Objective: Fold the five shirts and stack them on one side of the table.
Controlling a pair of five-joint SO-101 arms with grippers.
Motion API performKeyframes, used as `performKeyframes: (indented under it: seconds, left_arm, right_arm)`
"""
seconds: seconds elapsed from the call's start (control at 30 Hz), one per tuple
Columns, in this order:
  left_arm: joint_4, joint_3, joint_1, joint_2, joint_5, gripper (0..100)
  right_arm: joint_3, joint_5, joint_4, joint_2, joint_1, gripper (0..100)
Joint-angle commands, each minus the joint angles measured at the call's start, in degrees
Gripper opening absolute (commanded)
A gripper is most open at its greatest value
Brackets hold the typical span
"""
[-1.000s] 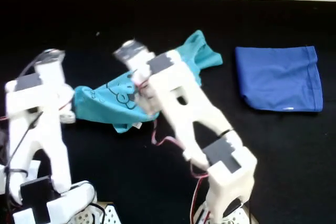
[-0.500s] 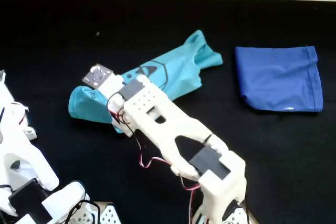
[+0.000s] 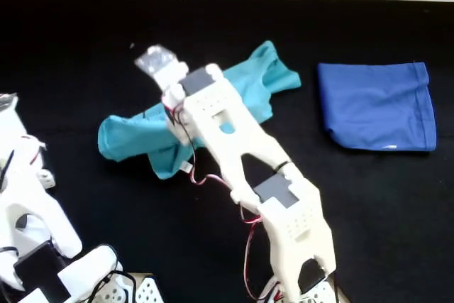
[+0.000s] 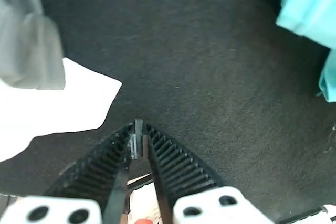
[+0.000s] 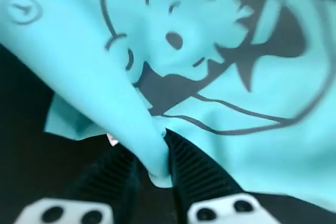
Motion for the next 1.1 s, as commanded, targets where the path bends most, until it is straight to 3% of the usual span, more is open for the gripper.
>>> performKeyframes:
  seconds: [0.0,0.1,0.23,0.37,0.5,0.6,0.7,0.9,1.07]
  left_arm:
    - [0.2,-1.6,4.4,-1.7,-0.4,1]
    - [1.3,-1.6,8.4,-1.7,-0.3,1]
    - [2.5,0.8,17.3,-2.2,-0.4,1]
    - [-2.4,5.3,26.5,-1.9,-0.2,1]
    - [-9.3,6.6,31.3,-1.7,4.7,4]
    - [-11.8,6.6,35.2,-1.6,8.0,16]
    - [-12.2,6.6,40.0,-1.5,10.7,23]
    - [-19.3,6.7,47.5,0.3,11.6,23]
    - [-26.2,6.2,48.1,9.9,11.6,22]
  right_arm:
    - [-10.6,-0.1,2.0,0.0,2.5,0.6]
    - [-15.9,0.4,-1.2,0.0,6.3,0.6]
    - [-17.6,3.8,-13.9,0.8,13.5,0.6]
    - [-17.6,3.8,-20.2,2.0,18.3,1.8]
    - [-17.3,3.6,-15.4,2.1,18.8,15.9]
    - [-17.6,3.6,-13.7,1.8,19.9,25.2]
    - [-17.9,3.6,-12.1,1.5,21.8,25.5]
    - [-24.7,3.6,-1.4,0.9,25.8,25.5]
    - [-35.3,3.8,8.3,1.0,27.6,25.5]
